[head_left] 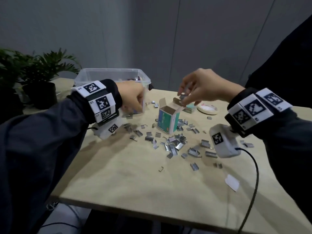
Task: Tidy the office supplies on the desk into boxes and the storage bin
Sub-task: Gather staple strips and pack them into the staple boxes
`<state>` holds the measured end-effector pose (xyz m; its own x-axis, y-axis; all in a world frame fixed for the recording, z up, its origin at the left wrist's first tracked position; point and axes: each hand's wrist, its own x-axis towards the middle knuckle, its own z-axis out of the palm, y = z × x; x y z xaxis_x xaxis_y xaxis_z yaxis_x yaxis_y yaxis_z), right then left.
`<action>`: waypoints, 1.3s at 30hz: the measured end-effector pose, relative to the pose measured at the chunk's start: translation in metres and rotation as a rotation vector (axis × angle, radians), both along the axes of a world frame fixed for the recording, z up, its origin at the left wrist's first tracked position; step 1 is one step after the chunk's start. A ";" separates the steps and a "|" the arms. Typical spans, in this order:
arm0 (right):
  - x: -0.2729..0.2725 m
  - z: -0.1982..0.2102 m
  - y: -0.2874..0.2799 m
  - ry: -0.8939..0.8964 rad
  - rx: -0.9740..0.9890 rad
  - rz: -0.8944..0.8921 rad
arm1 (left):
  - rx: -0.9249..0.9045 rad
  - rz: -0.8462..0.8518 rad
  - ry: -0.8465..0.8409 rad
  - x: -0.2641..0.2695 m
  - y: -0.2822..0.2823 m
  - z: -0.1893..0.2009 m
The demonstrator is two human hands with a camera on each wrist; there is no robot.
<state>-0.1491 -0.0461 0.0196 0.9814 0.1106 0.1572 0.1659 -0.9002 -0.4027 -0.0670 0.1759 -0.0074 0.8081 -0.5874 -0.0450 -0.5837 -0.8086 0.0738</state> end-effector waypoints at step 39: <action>-0.022 -0.078 0.023 0.612 0.076 -0.133 | 0.007 -0.060 0.383 -0.063 -0.071 -0.054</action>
